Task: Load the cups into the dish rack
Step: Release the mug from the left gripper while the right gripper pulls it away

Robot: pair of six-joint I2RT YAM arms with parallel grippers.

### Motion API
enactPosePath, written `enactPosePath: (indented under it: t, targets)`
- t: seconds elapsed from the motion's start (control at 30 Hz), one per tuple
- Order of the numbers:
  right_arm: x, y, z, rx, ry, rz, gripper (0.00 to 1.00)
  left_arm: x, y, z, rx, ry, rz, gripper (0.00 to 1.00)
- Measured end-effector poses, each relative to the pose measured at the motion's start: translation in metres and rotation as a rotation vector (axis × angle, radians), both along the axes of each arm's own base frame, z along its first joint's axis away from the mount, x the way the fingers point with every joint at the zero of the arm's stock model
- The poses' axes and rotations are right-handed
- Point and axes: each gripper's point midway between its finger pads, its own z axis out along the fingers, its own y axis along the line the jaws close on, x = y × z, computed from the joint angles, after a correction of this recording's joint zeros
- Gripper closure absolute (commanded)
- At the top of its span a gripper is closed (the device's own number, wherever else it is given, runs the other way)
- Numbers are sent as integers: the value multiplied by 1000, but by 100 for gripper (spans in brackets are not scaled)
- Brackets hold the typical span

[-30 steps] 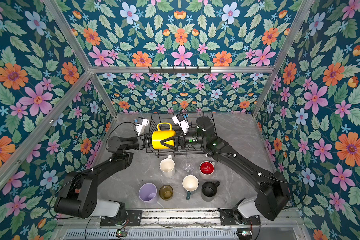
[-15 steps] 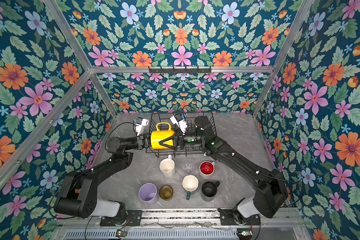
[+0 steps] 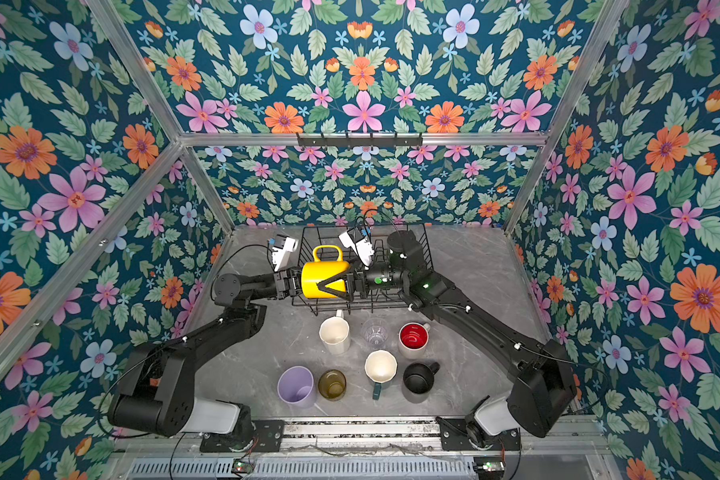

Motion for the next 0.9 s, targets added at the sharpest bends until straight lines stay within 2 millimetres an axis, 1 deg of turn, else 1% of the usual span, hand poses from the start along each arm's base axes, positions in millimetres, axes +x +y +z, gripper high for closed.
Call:
enactPosePath:
  t: [0.13, 0.23, 0.37, 0.43, 0.53, 0.6, 0.67, 0.73, 0.8, 0.83, 0.9]
  targets:
    - [5, -7, 1, -26, 17, -64, 100, 0, -1, 3, -5, -23, 3, 50]
    - [12, -16, 3, -55, 31, -147, 100, 2, 2, 4, -8, -32, 17, 40]
    - [18, -35, 15, -78, 35, -241, 100, 4, 6, 4, -7, -59, 44, 34]
    - [21, -48, 19, -87, 41, -286, 100, 7, 9, 3, -2, -60, 63, 32]
    - [35, -76, 18, -109, 82, -397, 100, 13, 13, 2, 11, -66, 104, 30]
    - [50, -100, 11, -143, 117, -510, 100, 17, 15, 3, 27, -75, 139, 27]
    - [60, -118, 5, -185, 155, -600, 100, 24, 17, 6, 53, -91, 187, 25]
    - [67, -131, -1, -230, 188, -668, 100, 35, 20, 13, 91, -126, 260, 22]
    - [78, -145, -6, -276, 222, -742, 100, 48, 25, 17, 154, -156, 364, 19]
    - [84, -151, -9, -293, 240, -781, 100, 54, 29, 19, 186, -172, 416, 18]
    - [98, -165, -21, -356, 276, -868, 100, 65, 40, 16, 261, -196, 530, 15]
